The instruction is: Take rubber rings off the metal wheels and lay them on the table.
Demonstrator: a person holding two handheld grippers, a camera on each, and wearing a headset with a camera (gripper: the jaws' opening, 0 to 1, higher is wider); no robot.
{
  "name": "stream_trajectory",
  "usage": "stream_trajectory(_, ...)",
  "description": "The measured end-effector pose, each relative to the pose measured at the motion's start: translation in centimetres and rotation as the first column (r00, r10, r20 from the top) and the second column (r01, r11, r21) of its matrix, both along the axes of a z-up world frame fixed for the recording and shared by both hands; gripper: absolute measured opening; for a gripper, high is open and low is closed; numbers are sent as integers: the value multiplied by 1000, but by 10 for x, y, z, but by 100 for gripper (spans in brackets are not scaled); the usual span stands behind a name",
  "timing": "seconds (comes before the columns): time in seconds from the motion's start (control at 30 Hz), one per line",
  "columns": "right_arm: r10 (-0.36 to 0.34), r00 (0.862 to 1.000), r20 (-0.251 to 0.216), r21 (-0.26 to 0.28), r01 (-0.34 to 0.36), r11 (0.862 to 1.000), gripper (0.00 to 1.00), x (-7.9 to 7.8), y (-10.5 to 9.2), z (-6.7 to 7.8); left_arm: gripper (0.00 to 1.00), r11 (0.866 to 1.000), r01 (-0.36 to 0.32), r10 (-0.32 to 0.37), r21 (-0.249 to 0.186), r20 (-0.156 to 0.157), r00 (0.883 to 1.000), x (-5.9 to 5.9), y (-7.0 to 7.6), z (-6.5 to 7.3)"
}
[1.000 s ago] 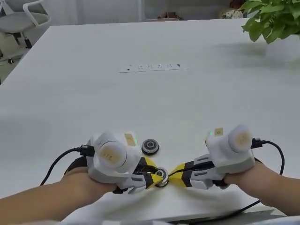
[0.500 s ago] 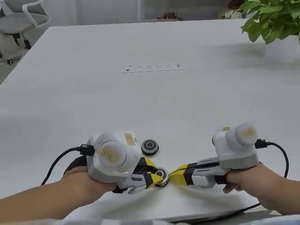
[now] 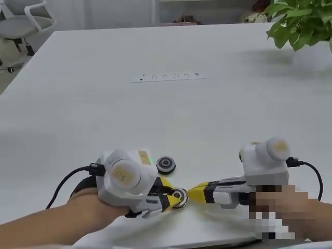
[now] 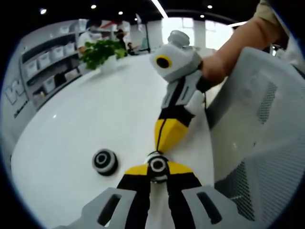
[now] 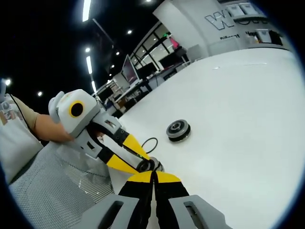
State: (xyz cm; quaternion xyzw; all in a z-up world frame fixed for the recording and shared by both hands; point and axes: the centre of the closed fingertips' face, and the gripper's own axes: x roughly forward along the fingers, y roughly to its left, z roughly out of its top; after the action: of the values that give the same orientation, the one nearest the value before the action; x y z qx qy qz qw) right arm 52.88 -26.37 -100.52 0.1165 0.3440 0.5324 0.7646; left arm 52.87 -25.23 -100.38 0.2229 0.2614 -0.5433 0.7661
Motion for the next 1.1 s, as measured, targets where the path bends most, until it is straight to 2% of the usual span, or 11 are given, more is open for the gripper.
stream_trajectory(0.2,2,1000,-4,8,-2,1000,0,0,1,1,12,1000,-8,8,4,0,1000,2,2,-2)
stream_trajectory(0.27,11,1000,-23,31,-10,999,0,-3,5,5,12,1000,-9,9,4,-1,1000,2,1,-2)
stream_trajectory(0.43,52,999,-6,37,-51,998,0,-9,13,8,12,1000,-7,7,2,-3,1000,2,0,-3)
stream_trajectory(0.47,63,998,10,27,-64,998,0,-9,13,7,12,1000,-5,5,3,-3,1000,1,0,-3)
stream_trajectory(0.5,64,998,3,47,-64,997,0,-10,15,10,12,1000,-2,2,1,-4,1000,1,-1,-4)
stream_trajectory(0.53,142,989,-30,117,-138,984,0,-25,23,21,12,1000,-3,3,1,1,1000,1,-2,-4)
stream_trajectory(0.57,83,996,35,88,-86,992,0,-13,22,20,12,1000,-6,6,3,-3,1000,1,-1,-4)
stream_trajectory(0.6,93,995,21,65,-94,993,0,-16,20,17,12,1000,-3,3,1,-2,1000,1,-1,-4)
stream_trajectory(0.67,88,996,19,64,-89,994,0,-14,18,14,12,1000,-2,2,0,-1,1000,0,-2,-4)
stream_trajectory(0.8,66,997,34,42,-68,997,0,-9,12,9,12,1000,1,-1,-1,5,1000,-1,-2,-5)
stream_trajectory(1.1,53,998,38,38,-54,998,0,-5,8,7,13,1000,9,-9,3,12,1000,3,-1,-7)
